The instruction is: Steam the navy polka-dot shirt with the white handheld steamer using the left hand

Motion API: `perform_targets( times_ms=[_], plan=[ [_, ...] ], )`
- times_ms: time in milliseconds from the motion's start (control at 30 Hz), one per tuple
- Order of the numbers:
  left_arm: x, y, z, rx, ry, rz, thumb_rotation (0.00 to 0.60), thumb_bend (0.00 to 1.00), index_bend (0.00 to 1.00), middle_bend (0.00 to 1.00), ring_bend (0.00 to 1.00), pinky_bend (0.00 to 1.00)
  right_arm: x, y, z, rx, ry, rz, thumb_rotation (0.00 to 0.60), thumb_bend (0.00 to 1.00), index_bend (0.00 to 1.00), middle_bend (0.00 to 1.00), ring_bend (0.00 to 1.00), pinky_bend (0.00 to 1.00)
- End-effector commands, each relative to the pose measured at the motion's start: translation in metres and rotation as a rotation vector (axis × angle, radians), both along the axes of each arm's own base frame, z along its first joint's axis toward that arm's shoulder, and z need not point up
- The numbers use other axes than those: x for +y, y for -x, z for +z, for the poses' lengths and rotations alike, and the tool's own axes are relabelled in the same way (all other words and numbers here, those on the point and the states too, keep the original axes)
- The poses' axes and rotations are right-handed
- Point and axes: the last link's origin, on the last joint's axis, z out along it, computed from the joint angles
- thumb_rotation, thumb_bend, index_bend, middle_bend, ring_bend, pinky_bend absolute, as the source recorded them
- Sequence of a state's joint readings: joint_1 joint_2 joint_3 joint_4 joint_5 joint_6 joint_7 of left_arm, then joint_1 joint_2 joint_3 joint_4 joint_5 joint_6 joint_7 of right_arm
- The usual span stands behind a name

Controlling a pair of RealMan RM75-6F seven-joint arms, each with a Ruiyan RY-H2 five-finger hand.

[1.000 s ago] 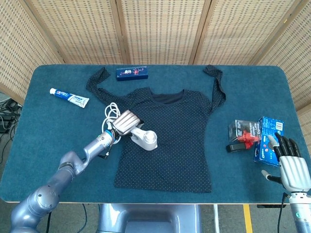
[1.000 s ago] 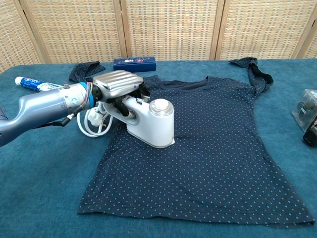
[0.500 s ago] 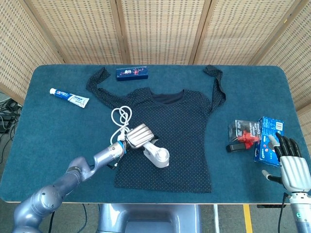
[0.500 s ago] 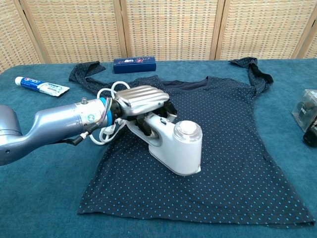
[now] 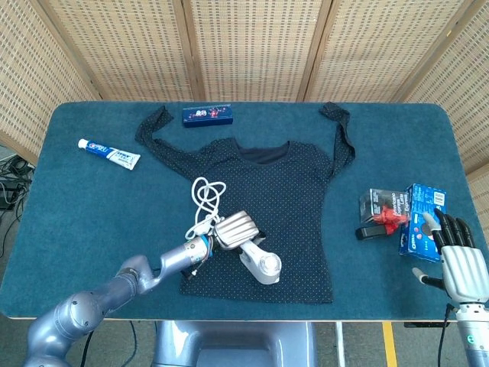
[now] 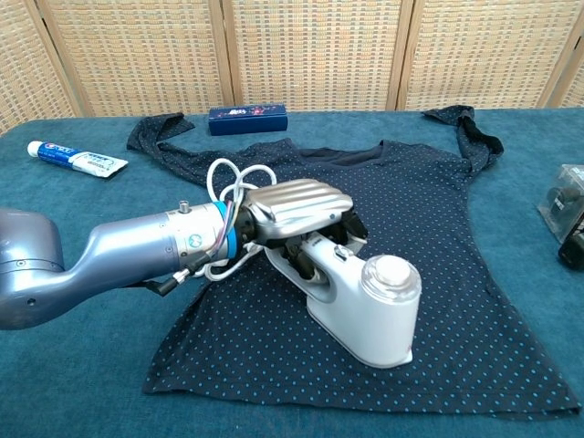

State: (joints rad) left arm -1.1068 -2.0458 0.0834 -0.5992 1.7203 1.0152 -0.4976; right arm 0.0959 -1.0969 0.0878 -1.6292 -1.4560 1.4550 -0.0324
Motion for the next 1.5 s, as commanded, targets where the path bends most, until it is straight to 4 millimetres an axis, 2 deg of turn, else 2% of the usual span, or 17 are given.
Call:
perform_targets(
  times_ms=[33, 233, 700, 1000, 1500],
  plan=[
    [-0.005, -0.003, -0.002, 0.006, 0.017, -0.018, 0.600, 0.61, 1.00, 0.91, 0.85, 1.00, 0.000, 0.000, 0.000, 0.000, 0.000, -0.001, 0.600, 0.00, 0.02, 0.00, 0.00, 0.00],
    [-0.014, -0.006, -0.003, 0.008, 0.036, -0.042, 0.600, 0.61, 1.00, 0.91, 0.85, 1.00, 0.000, 0.000, 0.000, 0.000, -0.002, -0.001, 0.600, 0.00, 0.02, 0.00, 0.00, 0.00],
    [-0.006, 0.002, -0.001, 0.053, -0.006, -0.024, 0.600, 0.61, 1.00, 0.91, 0.85, 1.00, 0.001, -0.001, 0.000, -0.003, -0.004, 0.004, 0.600, 0.00, 0.02, 0.00, 0.00, 0.00],
    [0.011, 0.013, 0.012, 0.080, -0.071, -0.010, 0.600, 0.61, 1.00, 0.91, 0.85, 1.00, 0.001, -0.001, 0.001, -0.003, -0.004, 0.005, 0.600, 0.00, 0.02, 0.00, 0.00, 0.00],
    [0.044, 0.052, 0.044, 0.118, -0.190, 0.085, 0.600, 0.61, 1.00, 0.91, 0.85, 1.00, 0.001, -0.002, -0.003, 0.007, -0.017, 0.006, 0.600, 0.00, 0.02, 0.00, 0.00, 0.00]
  ],
)
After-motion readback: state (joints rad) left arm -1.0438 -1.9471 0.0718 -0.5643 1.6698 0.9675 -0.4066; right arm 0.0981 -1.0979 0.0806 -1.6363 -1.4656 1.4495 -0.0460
